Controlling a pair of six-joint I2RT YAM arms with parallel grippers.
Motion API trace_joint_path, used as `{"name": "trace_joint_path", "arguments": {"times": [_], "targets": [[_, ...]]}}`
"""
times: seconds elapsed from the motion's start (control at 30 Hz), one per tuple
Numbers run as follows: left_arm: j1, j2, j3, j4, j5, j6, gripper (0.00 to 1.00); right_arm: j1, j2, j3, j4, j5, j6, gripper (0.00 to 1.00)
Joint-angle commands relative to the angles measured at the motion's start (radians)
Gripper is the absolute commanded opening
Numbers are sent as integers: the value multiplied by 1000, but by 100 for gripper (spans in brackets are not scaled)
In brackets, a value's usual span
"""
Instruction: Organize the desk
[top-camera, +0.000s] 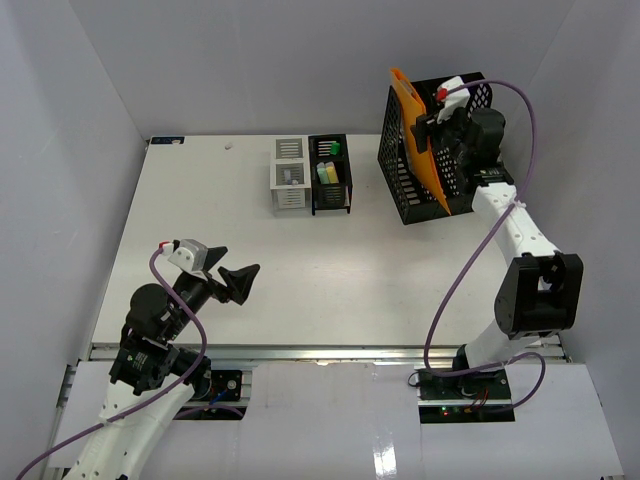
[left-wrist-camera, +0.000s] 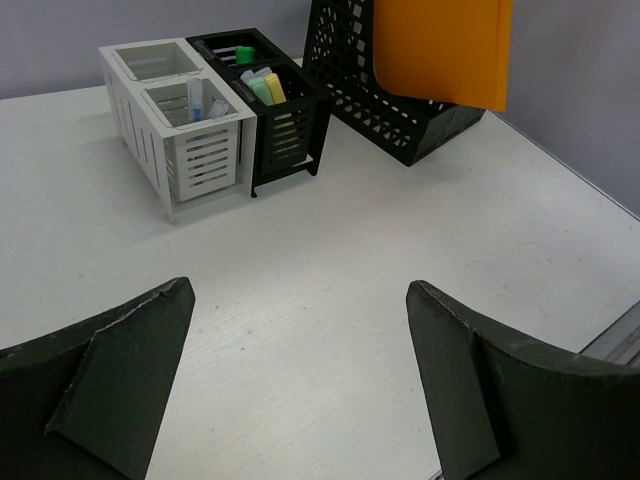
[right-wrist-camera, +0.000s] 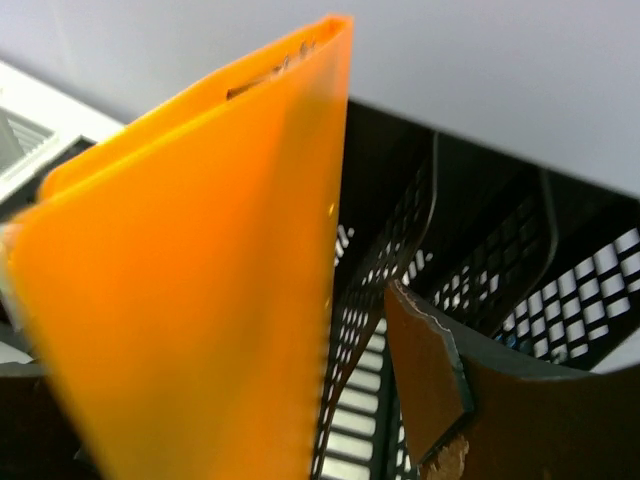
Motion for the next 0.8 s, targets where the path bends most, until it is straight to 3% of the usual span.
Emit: {"name": "trace_joint_path", "arguments": {"times": [0.0, 0.23, 0.4, 0.5, 0.7, 0.77], "targets": [[5, -8, 3, -3, 13, 4, 98, -2, 58, 117, -210, 17, -34, 69], [4, -9, 5, -1, 14, 4, 98, -3, 81, 155, -273, 22, -46, 58], [5, -12, 5, -1, 16, 5, 98, -7, 88, 165, -312, -32, -62, 22], [3, -15, 3, -2, 16, 6, 98, -8, 82, 167, -309, -68, -54, 8], [4, -17, 3, -1, 19, 6, 98, -23, 38, 116, -221, -121, -3, 8], [4, -17, 3, 0, 19, 6, 98, -26, -21, 46, -82, -120, 18, 8]]}}
